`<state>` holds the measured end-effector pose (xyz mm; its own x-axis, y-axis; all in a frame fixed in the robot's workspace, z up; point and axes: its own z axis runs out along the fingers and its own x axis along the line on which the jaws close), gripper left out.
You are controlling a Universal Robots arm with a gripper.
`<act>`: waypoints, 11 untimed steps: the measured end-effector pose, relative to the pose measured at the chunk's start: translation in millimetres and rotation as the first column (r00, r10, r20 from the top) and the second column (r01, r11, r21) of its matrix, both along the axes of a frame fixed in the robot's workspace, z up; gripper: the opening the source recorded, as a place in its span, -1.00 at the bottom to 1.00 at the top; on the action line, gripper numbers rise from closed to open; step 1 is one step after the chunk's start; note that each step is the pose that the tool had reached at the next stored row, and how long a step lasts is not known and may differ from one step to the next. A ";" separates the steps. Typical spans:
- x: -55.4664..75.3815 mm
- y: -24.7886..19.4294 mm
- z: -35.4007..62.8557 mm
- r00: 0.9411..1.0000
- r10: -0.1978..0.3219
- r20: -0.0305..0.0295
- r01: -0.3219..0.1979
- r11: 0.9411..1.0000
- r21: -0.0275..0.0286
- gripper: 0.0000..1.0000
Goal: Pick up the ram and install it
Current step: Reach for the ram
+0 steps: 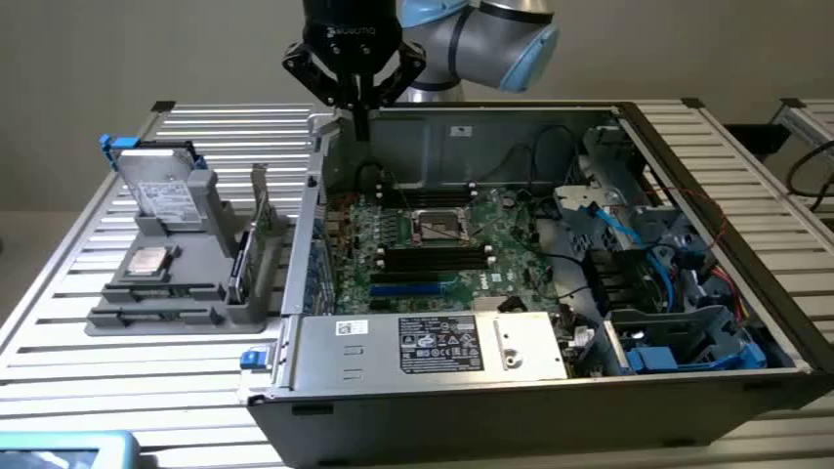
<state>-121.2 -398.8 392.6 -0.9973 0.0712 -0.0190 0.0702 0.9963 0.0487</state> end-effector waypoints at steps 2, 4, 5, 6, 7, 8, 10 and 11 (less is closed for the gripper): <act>0.0 0.0 0.0 1.000 0.000 0.000 0.000 1.000 0.000 -0.79; 0.0 0.0 0.0 1.000 0.000 0.000 0.000 1.000 0.000 -0.79; 0.0 0.0 0.0 1.000 0.000 0.000 0.000 1.000 0.000 -0.79; 0.0 0.0 0.0 1.000 0.000 0.000 0.000 1.000 0.000 -0.79; 0.0 0.0 0.0 1.000 0.000 0.000 0.000 1.000 0.000 -0.79; 0.0 0.0 0.0 1.000 0.000 0.000 0.000 1.000 0.000 -0.79; 0.0 0.0 0.0 1.000 0.000 0.000 0.000 1.000 0.000 -0.79; 0.0 0.0 0.0 1.000 0.000 0.000 0.000 1.000 0.000 -0.79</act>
<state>-121.2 -398.8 392.6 -0.9973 0.0712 -0.0190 0.0702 0.9963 0.0488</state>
